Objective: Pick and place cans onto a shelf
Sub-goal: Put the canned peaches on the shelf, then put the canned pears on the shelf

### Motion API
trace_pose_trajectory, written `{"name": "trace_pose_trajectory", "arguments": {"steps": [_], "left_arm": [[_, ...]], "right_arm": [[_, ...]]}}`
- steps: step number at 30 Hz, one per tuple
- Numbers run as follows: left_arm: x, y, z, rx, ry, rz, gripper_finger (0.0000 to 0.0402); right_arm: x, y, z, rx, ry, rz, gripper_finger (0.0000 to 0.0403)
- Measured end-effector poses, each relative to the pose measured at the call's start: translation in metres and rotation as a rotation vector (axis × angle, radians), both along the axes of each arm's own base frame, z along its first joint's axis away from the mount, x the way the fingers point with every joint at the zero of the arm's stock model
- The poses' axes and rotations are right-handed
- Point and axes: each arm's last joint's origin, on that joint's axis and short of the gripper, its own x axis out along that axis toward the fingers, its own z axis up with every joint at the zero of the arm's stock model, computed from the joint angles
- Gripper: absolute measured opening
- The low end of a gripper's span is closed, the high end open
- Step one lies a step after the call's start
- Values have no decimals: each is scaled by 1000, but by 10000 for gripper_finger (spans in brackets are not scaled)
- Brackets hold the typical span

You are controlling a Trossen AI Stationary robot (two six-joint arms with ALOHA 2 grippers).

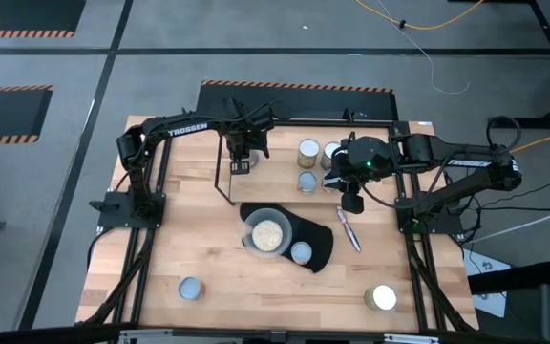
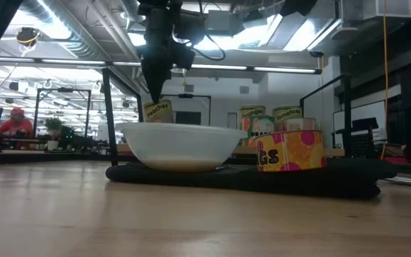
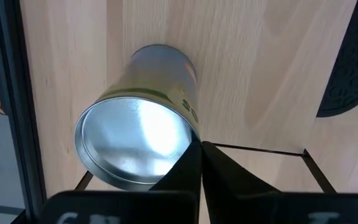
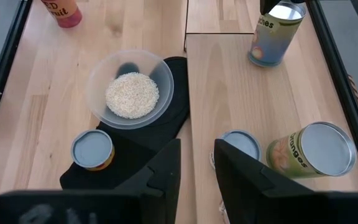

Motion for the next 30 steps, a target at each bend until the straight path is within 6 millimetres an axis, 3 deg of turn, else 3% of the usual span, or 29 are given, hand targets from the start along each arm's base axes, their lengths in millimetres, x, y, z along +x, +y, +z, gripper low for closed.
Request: {"name": "trace_pose_trajectory", "arguments": {"steps": [12,24,30], "left_arm": [[4,2,0,11,-43,0,47],[6,-1,1,10,-56,35,44],[3,-14,16,27,-110,-2,44]], "right_arm": [[0,0,0,0,0,0,101],[0,0,0,11,2,-10,101],[-5,9,-4,82,61,-25,101]]}}
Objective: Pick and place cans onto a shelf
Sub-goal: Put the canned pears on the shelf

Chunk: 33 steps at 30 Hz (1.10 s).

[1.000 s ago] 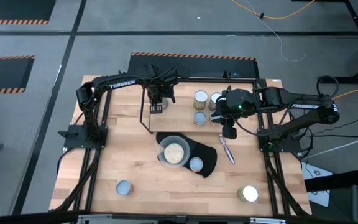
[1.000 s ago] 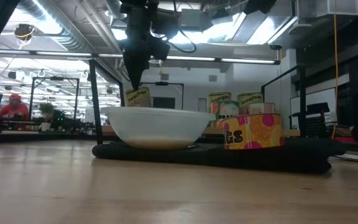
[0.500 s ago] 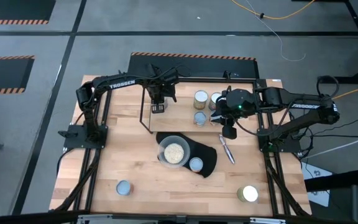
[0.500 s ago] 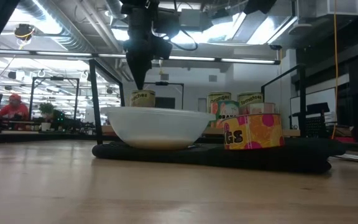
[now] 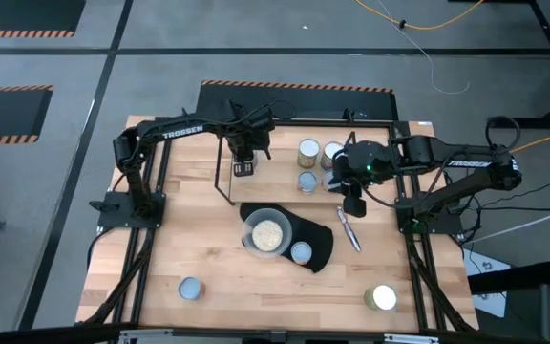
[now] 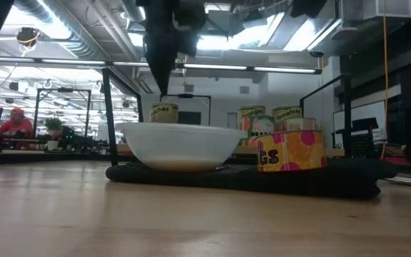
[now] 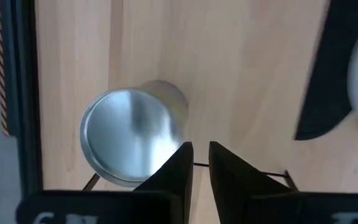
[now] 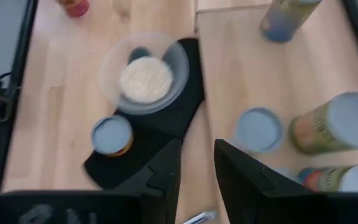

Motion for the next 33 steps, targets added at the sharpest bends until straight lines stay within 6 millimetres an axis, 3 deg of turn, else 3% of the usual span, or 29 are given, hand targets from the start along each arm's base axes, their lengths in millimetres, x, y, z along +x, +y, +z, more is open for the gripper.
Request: {"name": "trace_pose_trajectory", "arguments": {"steps": [9,15,25,33], "left_arm": [[-16,-40,42,36,-129,-75,44],[-17,-68,52,34,-173,-137,44],[-10,-101,52,23,-190,-216,44],[-8,-113,53,15,-210,-232,44]], "right_arm": [[-9,47,-2,143,43,14,101],[-24,91,-5,224,55,-27,101],[-62,164,-64,486,213,-131,101],[-77,192,-96,638,221,-55,101]]}}
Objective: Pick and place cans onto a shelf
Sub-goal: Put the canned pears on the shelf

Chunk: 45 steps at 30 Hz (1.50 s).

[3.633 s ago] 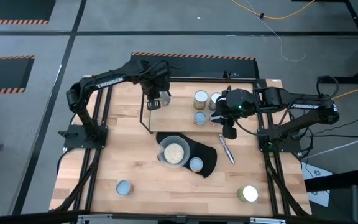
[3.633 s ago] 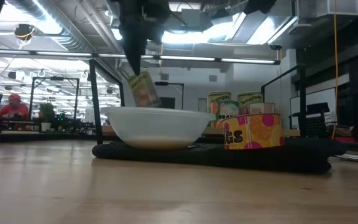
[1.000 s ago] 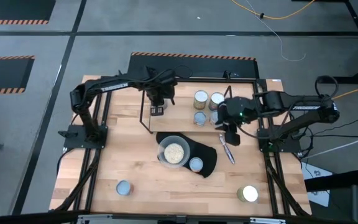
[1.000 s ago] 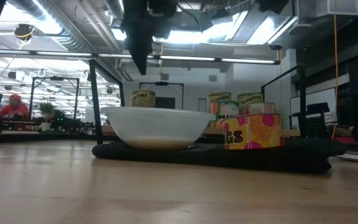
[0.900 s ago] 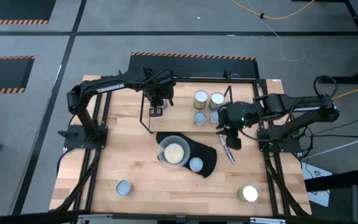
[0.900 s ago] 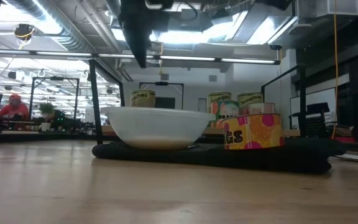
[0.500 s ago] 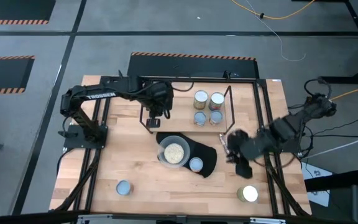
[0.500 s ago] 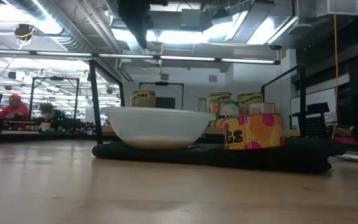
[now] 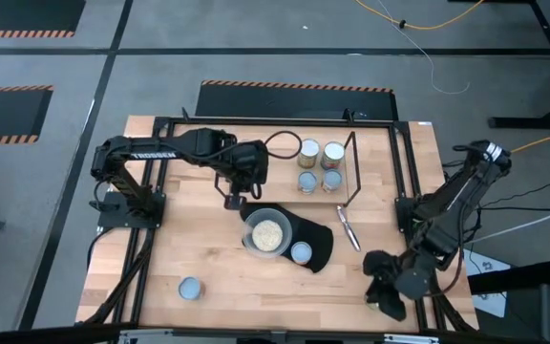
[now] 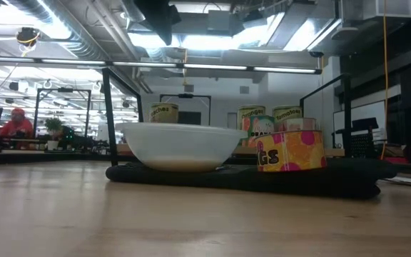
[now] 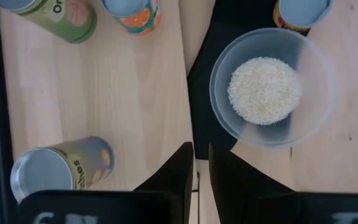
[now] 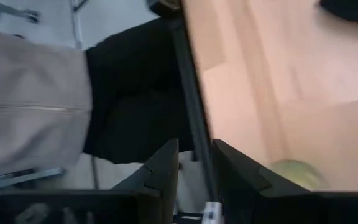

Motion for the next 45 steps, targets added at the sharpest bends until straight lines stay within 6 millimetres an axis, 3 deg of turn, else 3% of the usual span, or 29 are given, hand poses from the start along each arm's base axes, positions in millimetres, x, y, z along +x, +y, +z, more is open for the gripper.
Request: {"name": "trace_pose_trajectory", "arguments": {"steps": [5,15,27,45], "left_arm": [[1,0,1,-21,-16,45,44],[2,0,1,-21,-26,48,44],[4,0,2,-20,-48,47,44],[4,0,2,-20,-48,46,44]], "right_arm": [[-3,4,-12,51,24,-7,101],[-11,-1,-24,97,254,-98,101],[-25,-18,-37,-122,407,-88,86],[-26,-22,-39,-191,381,-62,86]]}}
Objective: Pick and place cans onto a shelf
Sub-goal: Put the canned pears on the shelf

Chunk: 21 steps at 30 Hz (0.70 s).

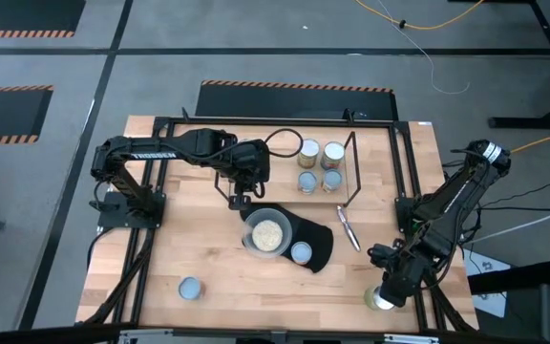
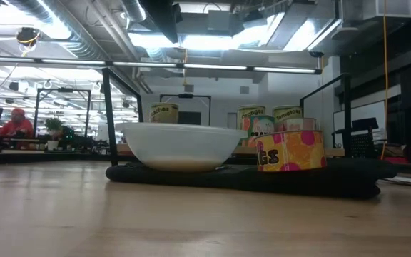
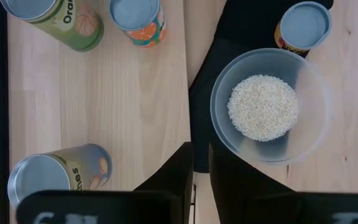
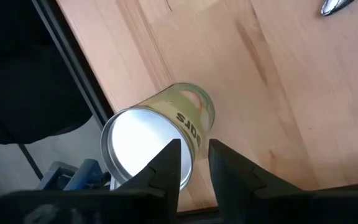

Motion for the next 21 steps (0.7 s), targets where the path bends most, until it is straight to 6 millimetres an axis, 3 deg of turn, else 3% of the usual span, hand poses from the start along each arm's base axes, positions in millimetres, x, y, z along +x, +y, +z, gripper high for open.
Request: {"name": "trace_pose_trajectory", "arguments": {"steps": [6,21], "left_arm": [[0,0,0,0,0,0,44],[0,0,0,0,0,0,44]], "right_arm": [[0,0,-1,1,-1,2,86],[-2,7,-25,25,36,36,86]]}}
